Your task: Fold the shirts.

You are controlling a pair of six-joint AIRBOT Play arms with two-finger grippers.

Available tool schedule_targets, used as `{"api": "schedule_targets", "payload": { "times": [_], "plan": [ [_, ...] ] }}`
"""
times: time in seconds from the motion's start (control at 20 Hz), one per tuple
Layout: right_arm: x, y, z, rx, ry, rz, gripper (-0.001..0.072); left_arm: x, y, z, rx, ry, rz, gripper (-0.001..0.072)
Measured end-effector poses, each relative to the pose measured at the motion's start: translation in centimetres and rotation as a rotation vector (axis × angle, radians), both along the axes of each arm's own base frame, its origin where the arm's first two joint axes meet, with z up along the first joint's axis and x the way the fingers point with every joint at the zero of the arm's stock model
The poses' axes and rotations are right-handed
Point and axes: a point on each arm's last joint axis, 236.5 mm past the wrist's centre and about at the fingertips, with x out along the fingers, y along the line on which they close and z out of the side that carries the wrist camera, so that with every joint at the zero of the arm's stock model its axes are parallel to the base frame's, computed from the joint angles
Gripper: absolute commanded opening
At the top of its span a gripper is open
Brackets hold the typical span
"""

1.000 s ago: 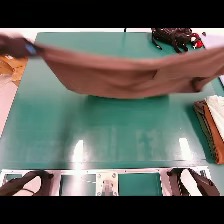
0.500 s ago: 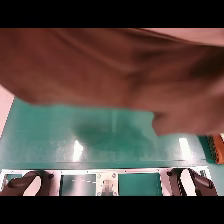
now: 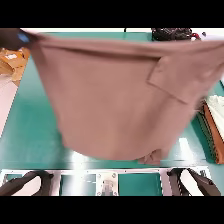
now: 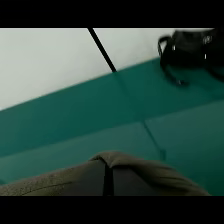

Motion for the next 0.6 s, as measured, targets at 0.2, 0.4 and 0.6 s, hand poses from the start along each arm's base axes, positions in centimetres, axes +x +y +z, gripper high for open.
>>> {"api": "schedule_targets", "payload": {
  "times": [0.2,0.4,0.6],
  "plan": [
    [6.9,-0.4,-12.6,0.097,0.210,0.022,0.0017,5.5,0.5,-12.1,-0.072,0.242,0.017,0.0033],
    [13.1,-0.6,-20.9,0.131,0.333,0.030,0.0017,9.6,1.2,-18.9,-0.138,0.315,0.091,0.0033],
    [18.3,-1.1,-24.1,0.148,0.349,0.037,0.0017,12.5,2.3,-21.1,-0.165,0.273,0.165,0.0034]
  ]
}}
